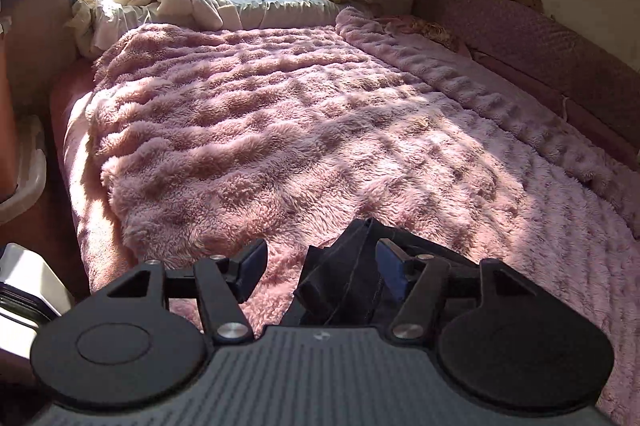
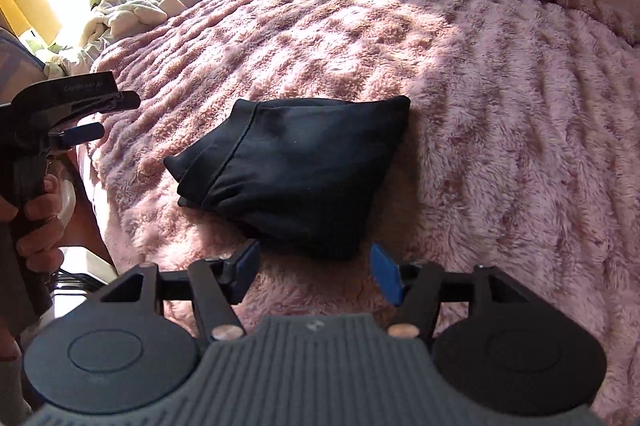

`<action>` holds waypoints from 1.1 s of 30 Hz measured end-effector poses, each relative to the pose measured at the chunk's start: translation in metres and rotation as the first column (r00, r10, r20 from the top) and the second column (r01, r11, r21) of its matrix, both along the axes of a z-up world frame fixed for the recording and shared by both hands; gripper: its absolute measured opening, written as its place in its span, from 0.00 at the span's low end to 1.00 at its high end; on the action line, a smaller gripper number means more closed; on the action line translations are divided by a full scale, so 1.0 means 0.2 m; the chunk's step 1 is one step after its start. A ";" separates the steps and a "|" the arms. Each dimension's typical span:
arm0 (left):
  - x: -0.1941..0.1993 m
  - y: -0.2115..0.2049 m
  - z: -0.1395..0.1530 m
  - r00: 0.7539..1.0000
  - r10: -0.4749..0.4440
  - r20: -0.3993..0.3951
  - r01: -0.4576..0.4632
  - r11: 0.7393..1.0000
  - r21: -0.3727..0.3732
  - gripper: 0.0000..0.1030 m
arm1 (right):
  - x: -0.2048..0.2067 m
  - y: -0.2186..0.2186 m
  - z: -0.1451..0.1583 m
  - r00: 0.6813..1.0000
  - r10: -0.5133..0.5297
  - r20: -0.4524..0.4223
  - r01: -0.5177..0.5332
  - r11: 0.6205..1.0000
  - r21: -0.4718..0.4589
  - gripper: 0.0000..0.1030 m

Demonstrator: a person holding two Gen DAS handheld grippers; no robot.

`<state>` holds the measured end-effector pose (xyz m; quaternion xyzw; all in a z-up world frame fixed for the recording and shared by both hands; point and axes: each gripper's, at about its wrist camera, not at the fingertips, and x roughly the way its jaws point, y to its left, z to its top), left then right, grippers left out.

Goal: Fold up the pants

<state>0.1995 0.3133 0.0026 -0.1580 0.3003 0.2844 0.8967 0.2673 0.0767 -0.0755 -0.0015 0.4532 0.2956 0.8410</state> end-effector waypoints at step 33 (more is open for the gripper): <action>-0.25 -0.73 -0.10 0.960 -0.168 -0.222 0.163 0.986 -0.043 0.89 | -0.30 -0.10 0.05 0.999 -0.046 0.022 0.049 0.984 -0.173 0.59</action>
